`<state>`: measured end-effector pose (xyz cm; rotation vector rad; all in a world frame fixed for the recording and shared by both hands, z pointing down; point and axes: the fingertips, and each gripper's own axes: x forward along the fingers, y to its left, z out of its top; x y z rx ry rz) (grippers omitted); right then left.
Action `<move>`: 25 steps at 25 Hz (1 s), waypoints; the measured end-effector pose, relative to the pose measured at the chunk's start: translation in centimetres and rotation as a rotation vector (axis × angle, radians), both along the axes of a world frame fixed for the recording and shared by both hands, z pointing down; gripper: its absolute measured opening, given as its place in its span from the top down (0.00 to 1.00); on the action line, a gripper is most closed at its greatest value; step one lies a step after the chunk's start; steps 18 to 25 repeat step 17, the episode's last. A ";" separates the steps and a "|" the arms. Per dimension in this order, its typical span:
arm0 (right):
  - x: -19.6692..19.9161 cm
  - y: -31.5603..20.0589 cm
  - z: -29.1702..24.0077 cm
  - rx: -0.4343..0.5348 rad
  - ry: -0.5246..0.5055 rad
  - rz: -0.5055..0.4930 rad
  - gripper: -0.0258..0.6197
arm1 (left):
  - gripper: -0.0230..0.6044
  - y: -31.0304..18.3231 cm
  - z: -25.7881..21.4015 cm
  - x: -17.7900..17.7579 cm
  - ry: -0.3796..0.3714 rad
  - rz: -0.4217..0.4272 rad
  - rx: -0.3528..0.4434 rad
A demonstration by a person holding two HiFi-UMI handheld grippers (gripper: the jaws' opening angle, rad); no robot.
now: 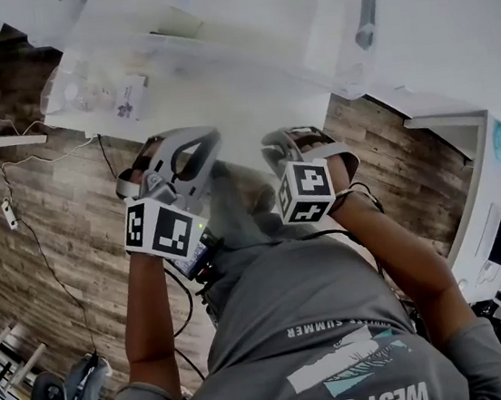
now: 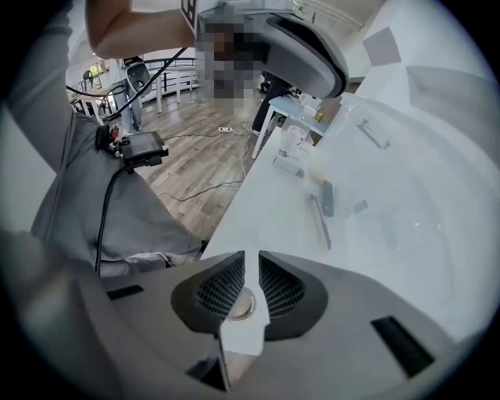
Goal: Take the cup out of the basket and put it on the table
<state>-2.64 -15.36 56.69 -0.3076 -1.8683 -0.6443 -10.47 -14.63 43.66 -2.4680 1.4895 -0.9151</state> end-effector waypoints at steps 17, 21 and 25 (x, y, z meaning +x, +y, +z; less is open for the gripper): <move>11.4 -0.4 -2.7 -0.006 -0.044 0.151 0.86 | 0.94 3.0 -2.9 6.5 -0.046 -0.004 -0.049; 11.4 -0.4 -2.7 -0.006 -0.044 0.151 0.86 | 0.94 3.0 -2.9 6.5 -0.046 -0.004 -0.049; 11.4 -0.4 -2.7 -0.006 -0.044 0.151 0.86 | 0.94 3.0 -2.9 6.5 -0.046 -0.004 -0.049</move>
